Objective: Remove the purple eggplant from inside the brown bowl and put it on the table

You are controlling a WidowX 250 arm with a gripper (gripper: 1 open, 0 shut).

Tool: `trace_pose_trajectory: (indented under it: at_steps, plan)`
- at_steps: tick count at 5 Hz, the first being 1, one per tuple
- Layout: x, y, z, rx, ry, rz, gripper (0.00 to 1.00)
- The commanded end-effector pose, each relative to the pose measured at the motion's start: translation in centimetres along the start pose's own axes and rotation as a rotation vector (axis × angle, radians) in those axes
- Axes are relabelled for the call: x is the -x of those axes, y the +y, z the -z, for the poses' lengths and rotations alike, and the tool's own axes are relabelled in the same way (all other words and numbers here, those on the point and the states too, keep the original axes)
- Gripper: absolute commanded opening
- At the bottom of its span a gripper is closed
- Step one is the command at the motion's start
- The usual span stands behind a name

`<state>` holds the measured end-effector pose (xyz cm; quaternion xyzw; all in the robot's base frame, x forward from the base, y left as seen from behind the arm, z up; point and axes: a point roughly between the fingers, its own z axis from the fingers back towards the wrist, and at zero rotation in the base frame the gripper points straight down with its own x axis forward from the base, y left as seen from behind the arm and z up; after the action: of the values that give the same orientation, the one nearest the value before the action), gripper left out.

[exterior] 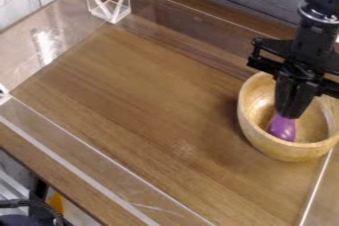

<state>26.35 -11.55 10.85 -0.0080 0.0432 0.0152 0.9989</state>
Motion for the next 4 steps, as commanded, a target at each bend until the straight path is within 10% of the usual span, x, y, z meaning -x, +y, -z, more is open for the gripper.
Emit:
trace_pose_trajectory:
  at_steps: [1,2,4]
  plan:
    - [-0.3,0.5,-1.1,0.014,-0.034,-0.007,1.0]
    - [-0.5,1.3,-1.2,0.005,-0.033,-0.011,0.0]
    - [-0.9,3.6,-1.1,-0.009,-0.029,-0.036,0.0]
